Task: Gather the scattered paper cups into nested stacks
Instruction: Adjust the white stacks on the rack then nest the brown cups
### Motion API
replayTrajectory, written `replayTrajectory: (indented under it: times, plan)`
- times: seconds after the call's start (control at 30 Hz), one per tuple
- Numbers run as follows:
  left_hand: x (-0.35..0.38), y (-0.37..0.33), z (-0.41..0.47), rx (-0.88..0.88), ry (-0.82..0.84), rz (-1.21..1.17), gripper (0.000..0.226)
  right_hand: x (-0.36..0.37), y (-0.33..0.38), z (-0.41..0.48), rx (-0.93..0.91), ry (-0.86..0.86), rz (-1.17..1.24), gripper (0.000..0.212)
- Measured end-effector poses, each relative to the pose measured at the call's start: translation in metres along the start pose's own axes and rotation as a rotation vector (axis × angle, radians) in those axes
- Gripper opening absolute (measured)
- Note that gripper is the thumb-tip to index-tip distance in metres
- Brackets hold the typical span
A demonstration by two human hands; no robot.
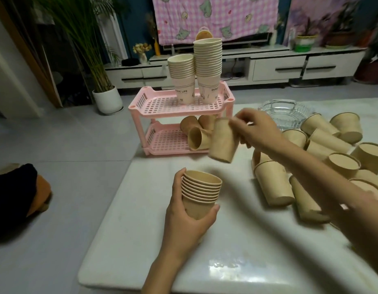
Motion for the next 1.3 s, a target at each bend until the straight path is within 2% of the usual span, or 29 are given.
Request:
replayTrajectory:
  times: [0.07,0.1,0.2,0.27,0.33,0.4,0.43,0.47,0.57,0.67,0.73,0.8,0.83,0.93,1.0,1.07,1.17,1.23,1.3]
  plan:
    - [0.001,0.000,0.000,-0.005,-0.006,0.028,0.087,-0.019,0.024,-0.035,-0.117,-0.194,0.259,0.016]
    - [0.002,-0.001,0.000,-0.002,-0.003,0.051,0.088,-0.017,0.032,-0.054,-0.160,-0.201,0.291,0.015]
    - [0.014,-0.009,0.000,0.029,0.023,0.138,0.093,0.021,0.034,-0.099,-0.217,-0.009,0.189,0.015]
    - [0.022,-0.015,-0.002,0.051,0.040,0.168,0.100,0.037,0.027,-0.116,-0.220,0.085,0.065,0.029]
    - [0.025,-0.021,-0.002,0.081,0.046,0.178,0.101,0.031,0.025,-0.119,-0.221,0.127,0.068,0.031]
    - [0.024,-0.027,0.000,0.121,0.030,0.156,0.097,0.008,0.018,-0.111,-0.222,0.083,0.069,0.019]
    - [0.024,-0.030,0.000,0.136,0.024,0.147,0.096,-0.006,0.009,-0.104,-0.215,0.031,-0.028,0.018]
    - [0.024,-0.032,0.000,0.147,0.025,0.149,0.096,-0.016,-0.003,-0.096,-0.177,0.005,-0.179,0.028]
    - [0.027,-0.033,-0.002,0.158,0.032,0.197,0.098,-0.020,-0.042,-0.078,0.055,0.154,-0.623,0.055]
    - [0.029,-0.032,-0.003,0.144,0.037,0.221,0.099,-0.009,-0.062,-0.082,0.146,0.263,-0.730,0.060]
    - [0.032,-0.034,-0.003,0.153,0.055,0.251,0.099,-0.010,-0.063,-0.084,0.130,0.229,-0.684,0.054]
    - [0.035,-0.034,-0.004,0.155,0.085,0.273,0.099,-0.016,-0.051,-0.083,0.059,0.164,-0.567,0.039]
    - [0.036,-0.034,-0.005,0.155,0.096,0.282,0.100,-0.024,-0.040,-0.084,0.002,0.106,-0.482,0.031]
    - [0.036,-0.034,-0.008,0.161,0.097,0.295,0.099,-0.061,-0.001,-0.095,-0.168,-0.214,-0.191,0.014]
    - [0.038,-0.035,-0.012,0.159,0.101,0.283,0.099,-0.069,0.014,-0.110,-0.188,-0.304,0.114,0.012]
    - [0.045,-0.039,-0.017,0.152,0.127,0.264,0.099,-0.050,0.020,-0.127,-0.155,-0.205,0.250,0.016]
    - [0.052,-0.041,-0.024,0.145,0.155,0.254,0.102,-0.006,0.018,-0.155,-0.150,0.013,0.078,0.025]
    - [0.055,-0.043,-0.026,0.145,0.164,0.253,0.102,-0.006,0.014,-0.163,-0.116,0.068,0.124,0.033]
    - [0.056,-0.044,-0.027,0.151,0.166,0.247,0.100,-0.021,0.010,-0.163,-0.070,0.107,0.183,0.028]
Point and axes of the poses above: each hand's wrist, its own z-axis towards the middle knuckle, its own x-axis out of the palm, y = z × x, the point moved 7 cm from there along z, towards the middle knuckle, and after that the axes turned 6 degrees about z, right-handed, at the moved point
